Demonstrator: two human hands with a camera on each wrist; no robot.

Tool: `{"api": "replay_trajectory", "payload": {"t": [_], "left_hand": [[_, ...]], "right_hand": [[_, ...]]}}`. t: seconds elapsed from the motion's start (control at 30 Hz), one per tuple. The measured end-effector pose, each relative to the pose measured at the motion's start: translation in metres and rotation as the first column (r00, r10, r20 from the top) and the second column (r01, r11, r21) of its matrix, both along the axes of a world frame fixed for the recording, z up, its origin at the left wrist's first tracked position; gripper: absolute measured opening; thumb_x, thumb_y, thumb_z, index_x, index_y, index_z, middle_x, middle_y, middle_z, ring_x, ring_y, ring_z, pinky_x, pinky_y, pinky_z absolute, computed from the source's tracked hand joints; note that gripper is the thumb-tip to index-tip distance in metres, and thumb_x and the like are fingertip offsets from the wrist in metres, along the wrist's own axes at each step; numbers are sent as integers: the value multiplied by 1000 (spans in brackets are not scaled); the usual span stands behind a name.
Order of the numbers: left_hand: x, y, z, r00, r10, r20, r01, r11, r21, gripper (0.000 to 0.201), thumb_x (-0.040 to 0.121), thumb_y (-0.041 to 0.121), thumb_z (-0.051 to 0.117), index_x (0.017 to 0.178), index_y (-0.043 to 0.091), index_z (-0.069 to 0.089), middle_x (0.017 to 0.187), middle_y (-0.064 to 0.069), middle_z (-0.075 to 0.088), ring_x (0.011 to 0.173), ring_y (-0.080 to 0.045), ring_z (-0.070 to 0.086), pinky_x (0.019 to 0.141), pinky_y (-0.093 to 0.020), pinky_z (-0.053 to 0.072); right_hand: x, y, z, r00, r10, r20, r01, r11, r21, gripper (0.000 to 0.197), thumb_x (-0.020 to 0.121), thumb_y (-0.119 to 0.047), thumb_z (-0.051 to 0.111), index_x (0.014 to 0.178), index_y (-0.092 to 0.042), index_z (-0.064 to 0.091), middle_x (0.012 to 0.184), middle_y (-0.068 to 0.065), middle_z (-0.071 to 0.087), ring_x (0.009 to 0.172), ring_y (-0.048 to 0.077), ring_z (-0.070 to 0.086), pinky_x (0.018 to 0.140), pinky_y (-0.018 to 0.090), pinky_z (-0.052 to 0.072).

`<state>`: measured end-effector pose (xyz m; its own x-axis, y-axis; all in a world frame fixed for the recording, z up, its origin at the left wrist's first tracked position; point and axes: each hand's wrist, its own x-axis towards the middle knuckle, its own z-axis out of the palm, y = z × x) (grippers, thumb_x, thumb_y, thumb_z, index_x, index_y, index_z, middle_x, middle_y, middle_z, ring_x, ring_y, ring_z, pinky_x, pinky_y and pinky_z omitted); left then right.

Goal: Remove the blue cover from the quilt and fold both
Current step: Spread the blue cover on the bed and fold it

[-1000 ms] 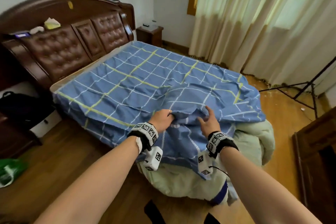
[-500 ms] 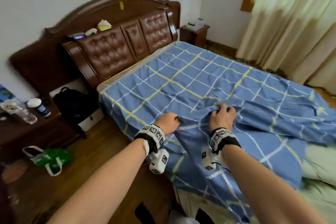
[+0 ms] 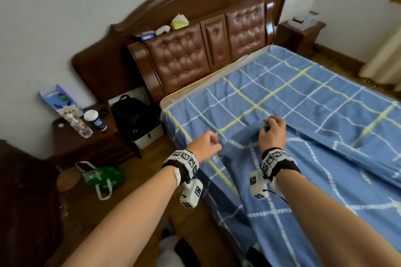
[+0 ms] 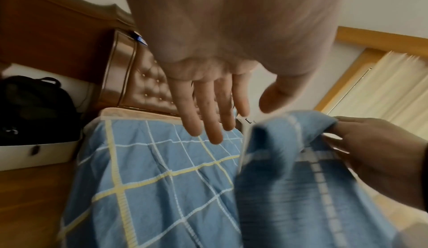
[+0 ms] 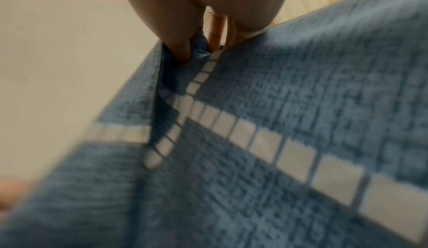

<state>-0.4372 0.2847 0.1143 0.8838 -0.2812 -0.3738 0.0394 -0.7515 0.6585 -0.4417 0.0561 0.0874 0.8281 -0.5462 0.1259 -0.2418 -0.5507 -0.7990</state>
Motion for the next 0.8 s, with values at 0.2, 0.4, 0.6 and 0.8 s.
{"api": "replay_trajectory", "payload": {"t": [0.2, 0.4, 0.6, 0.8], "left_hand": [[108, 3, -15, 988, -151, 20, 152, 977, -148, 76, 76, 40, 75, 142, 29, 38, 111, 11, 63, 101, -16, 65, 88, -32, 50], [214, 37, -18, 942, -332, -42, 315, 922, -228, 59, 75, 41, 77, 127, 22, 56, 112, 6, 65, 101, -13, 64, 95, -34, 51], [272, 39, 5, 913, -400, 79, 407, 900, -155, 33, 85, 26, 66, 115, 14, 61, 111, -10, 67, 105, -29, 62, 82, -32, 48], [334, 55, 4, 865, -478, 150, 483, 876, 7, 30, 86, 2, 47, 108, 8, 67, 106, -18, 69, 104, -37, 62, 89, -42, 50]], "right_hand": [[89, 51, -7, 985, 149, -82, -159, 978, -132, 21, 86, -6, 61, 105, -6, 70, 130, 3, 54, 110, 23, 57, 88, 31, 46], [153, 90, 9, 985, 23, -171, -51, 985, -164, 22, 82, -9, 65, 101, -12, 75, 122, -1, 60, 105, 22, 61, 87, 32, 48], [211, 124, 31, 983, 11, -183, -46, 981, -189, 18, 77, -12, 70, 93, -17, 76, 119, -5, 61, 101, 17, 62, 87, 32, 49], [240, 114, 19, 965, -11, -263, -89, 926, -366, 11, 80, -24, 77, 90, -19, 76, 117, 2, 56, 110, 24, 51, 92, 32, 42]]}}
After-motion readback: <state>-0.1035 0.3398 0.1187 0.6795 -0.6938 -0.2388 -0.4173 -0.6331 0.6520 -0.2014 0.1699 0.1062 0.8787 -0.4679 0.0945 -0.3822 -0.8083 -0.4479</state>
